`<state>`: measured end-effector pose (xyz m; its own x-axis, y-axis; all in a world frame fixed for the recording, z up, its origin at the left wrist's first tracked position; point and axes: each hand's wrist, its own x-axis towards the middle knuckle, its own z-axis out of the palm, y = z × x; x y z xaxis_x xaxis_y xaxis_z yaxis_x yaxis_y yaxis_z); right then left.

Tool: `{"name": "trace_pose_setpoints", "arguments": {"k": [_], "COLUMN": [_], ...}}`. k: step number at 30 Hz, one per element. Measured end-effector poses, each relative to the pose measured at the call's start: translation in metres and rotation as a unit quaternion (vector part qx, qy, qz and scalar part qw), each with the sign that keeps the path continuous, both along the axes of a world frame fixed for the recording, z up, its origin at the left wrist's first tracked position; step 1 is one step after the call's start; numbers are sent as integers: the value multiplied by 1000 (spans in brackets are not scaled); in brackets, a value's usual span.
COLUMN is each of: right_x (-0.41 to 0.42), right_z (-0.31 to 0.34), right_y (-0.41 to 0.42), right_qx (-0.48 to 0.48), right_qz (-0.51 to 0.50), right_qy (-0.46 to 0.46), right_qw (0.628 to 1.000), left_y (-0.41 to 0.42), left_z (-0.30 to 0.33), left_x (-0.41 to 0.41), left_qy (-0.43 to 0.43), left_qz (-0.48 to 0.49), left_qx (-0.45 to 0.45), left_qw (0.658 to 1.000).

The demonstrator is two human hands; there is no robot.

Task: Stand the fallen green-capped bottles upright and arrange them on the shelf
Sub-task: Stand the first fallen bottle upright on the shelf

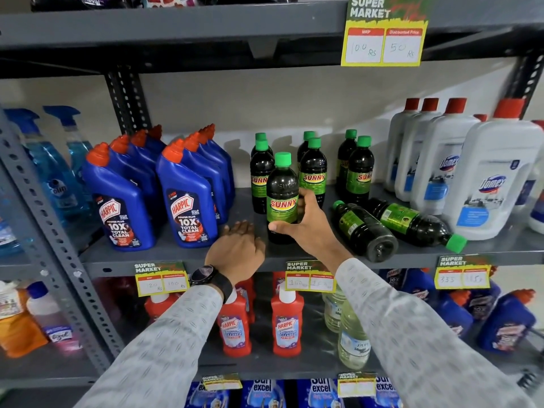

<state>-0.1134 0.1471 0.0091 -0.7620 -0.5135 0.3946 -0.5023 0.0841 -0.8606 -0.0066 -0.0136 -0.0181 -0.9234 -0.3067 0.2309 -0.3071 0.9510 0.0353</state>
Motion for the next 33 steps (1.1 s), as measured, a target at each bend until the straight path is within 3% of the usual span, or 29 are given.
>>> {"name": "trace_pose_setpoints", "arguments": {"k": [16, 20, 22, 24, 28, 30, 33], "right_x": [13, 22, 15, -1, -18, -22, -27], "right_z": [12, 46, 70, 85, 91, 88, 81], "right_y": [7, 32, 50, 69, 103, 111, 113], "right_qx": [13, 5, 66, 199, 422, 462, 428], "right_qz": [8, -46, -105, -173, -225, -201, -165], "right_qy": [-11, 66, 124, 161, 81, 31, -67], "right_qw": [1000, 997, 985, 951, 874, 863, 886], "left_y": [0, -2, -2, -3, -1, 2, 5], "left_z": [3, 15, 19, 14, 8, 9, 12], "left_x": [-1, -8, -11, -13, -11, -11, -11], "left_qy": [-22, -61, -80, -88, -67, -51, -53], "left_qz": [-3, -1, -15, -26, -16, -4, 6], "left_qx": [-3, 35, 1, -46, -28, 11, 36], "left_qw": [1000, 998, 997, 995, 997, 999, 998]}}
